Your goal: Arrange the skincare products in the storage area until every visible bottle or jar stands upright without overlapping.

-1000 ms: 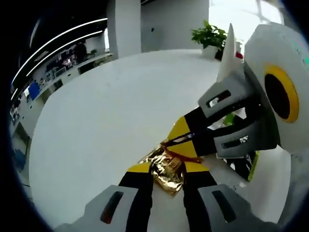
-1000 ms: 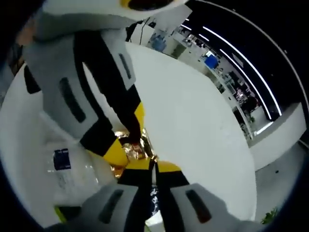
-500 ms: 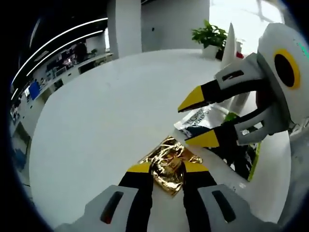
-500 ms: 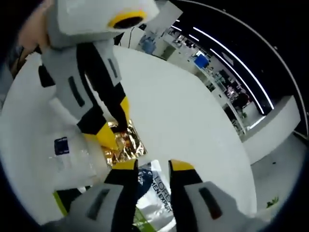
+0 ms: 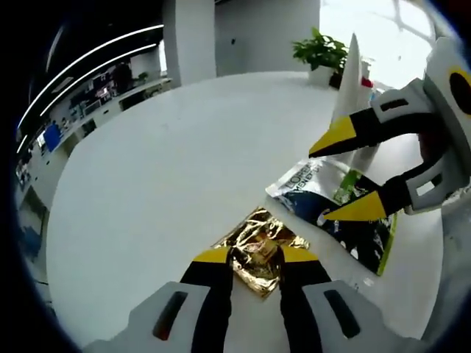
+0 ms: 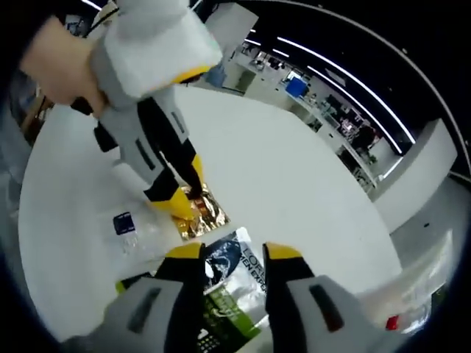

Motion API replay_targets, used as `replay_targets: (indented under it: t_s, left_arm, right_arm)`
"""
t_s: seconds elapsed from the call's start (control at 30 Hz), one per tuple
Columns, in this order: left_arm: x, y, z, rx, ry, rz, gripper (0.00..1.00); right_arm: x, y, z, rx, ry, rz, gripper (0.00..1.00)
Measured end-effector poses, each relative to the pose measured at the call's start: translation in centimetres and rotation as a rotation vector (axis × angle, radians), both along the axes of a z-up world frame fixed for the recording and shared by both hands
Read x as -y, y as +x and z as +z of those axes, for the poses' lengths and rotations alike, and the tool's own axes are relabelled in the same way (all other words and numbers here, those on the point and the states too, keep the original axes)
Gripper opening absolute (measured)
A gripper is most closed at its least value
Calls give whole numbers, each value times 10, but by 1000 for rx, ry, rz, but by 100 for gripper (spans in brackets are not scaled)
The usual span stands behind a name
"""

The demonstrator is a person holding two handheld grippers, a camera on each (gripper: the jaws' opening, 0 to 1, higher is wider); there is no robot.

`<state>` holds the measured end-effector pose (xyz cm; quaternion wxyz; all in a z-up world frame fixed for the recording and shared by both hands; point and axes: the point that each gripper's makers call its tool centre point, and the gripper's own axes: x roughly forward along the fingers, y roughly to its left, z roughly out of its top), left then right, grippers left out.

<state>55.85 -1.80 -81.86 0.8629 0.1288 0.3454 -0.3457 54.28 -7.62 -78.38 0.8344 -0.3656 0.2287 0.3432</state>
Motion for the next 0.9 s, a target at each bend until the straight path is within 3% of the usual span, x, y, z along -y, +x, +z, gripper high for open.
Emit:
replay_targets:
  t_s: [0.37,0.6,0.9]
  left_arm:
    - [-1,-6,13,20,-7,6,25]
    - [-3,-19,24,29,-5,5,34]
    - [-9,-41,38,20,-35,27,41]
  right_arm:
    - [2,-30,-3,-72,51,1,48]
    - [3,-47,-1,-131,125,1,65]
    - [28,-81,7,-202,232,-89,79]
